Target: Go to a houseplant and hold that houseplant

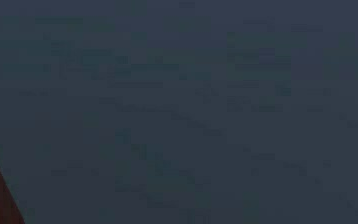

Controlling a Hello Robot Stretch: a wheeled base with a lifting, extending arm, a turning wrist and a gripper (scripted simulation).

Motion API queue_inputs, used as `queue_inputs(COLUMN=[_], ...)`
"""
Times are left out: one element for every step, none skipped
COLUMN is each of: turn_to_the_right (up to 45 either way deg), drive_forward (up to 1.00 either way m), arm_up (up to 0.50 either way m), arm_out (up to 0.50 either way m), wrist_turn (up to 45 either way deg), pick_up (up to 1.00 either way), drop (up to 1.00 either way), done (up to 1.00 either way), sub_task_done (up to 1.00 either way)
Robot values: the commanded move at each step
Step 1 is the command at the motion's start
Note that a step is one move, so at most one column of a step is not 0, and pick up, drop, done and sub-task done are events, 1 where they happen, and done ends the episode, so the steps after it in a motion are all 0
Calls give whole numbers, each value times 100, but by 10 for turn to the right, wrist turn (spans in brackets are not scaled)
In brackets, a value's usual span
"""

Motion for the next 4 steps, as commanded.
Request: queue_inputs(turn_to_the_right=[0,0,0,0], drive_forward=[0,0,0,0], arm_up=[0,0,0,0], arm_out=[0,0,0,0], wrist_turn=[450,450,450,240], pick_up=[0,0,0,0], drop=[0,0,0,0], done=[0,0,0,0], sub_task_done=[0,0,0,0])
